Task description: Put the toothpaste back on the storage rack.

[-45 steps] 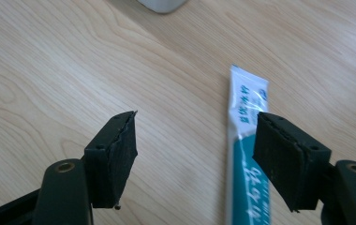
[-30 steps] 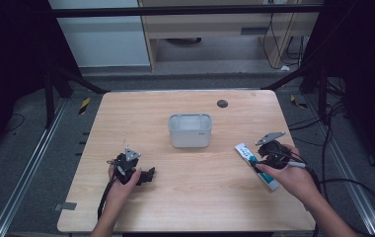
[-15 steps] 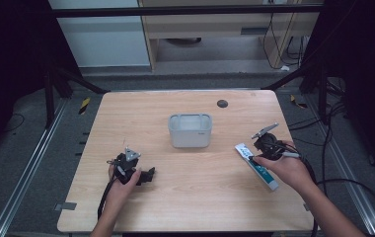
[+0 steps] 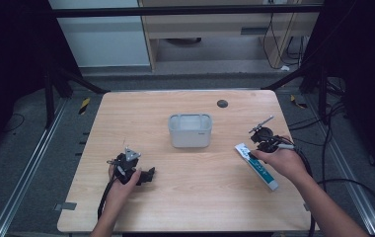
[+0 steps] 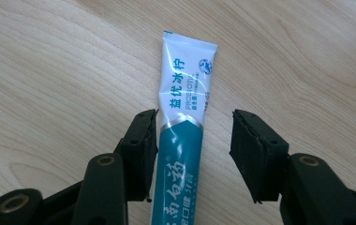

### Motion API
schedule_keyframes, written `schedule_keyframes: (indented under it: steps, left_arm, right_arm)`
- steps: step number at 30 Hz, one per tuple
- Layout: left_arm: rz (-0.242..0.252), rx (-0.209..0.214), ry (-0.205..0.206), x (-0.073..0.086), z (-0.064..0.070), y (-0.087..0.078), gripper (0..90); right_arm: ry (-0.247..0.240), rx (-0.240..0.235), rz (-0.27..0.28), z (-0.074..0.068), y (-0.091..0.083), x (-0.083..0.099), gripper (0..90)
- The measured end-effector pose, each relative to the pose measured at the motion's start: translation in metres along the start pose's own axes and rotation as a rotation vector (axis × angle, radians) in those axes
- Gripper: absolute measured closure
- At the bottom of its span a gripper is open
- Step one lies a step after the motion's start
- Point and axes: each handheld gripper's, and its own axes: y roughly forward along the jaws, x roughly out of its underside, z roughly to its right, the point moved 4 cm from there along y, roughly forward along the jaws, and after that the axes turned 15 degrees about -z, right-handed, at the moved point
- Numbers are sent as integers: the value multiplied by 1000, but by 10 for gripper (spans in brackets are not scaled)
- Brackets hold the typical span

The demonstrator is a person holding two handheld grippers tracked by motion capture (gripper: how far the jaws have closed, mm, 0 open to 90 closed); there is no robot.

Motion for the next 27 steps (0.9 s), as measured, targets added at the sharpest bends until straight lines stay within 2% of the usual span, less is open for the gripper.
schedule_keyframes:
  steps: [13, 20, 27]
  left_arm:
    - [-1, 3, 1, 0, 0, 0, 0]
    - [-1, 4, 5, 0, 0, 0, 0]
    - [2, 6, 2, -1, 0, 1, 0]
  right_arm:
    - [1, -31, -56, 2, 9, -4, 504]
    - [7, -66, -98, 1, 19, -10, 494]
    - [19, -81, -137, 3, 31, -15, 478]
